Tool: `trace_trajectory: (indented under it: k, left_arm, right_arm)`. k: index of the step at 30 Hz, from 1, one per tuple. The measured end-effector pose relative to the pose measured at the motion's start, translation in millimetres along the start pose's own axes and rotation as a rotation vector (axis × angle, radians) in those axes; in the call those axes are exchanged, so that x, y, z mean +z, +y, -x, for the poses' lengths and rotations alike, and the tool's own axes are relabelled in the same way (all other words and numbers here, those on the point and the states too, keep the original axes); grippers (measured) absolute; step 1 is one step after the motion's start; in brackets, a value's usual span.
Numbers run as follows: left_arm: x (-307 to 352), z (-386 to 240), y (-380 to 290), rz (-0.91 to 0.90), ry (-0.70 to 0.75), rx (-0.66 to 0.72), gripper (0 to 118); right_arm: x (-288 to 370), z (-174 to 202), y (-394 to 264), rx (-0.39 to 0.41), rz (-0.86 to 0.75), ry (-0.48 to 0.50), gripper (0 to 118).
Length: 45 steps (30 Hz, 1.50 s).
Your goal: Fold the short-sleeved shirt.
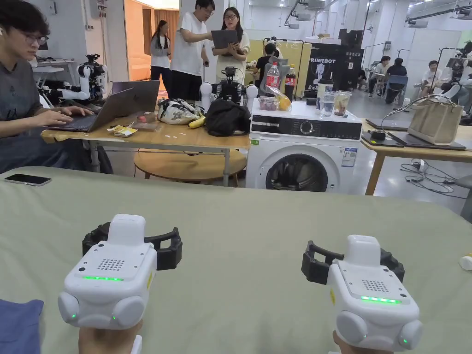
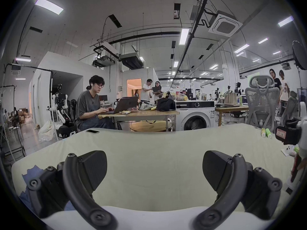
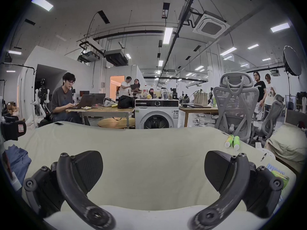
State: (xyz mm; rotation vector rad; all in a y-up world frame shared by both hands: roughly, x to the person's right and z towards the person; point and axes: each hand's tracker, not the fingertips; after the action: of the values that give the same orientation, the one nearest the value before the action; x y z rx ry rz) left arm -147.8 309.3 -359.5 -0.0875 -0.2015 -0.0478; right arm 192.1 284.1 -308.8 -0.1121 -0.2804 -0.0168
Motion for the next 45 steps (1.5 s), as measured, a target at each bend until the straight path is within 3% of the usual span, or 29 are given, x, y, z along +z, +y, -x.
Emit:
trace_trajectory:
  k: [45]
  left_arm:
    - [-6, 7, 12, 0.005, -0.018, 0.040, 114]
  right_arm:
    - [-4, 8, 6, 0.033, -0.005, 0.004, 118]
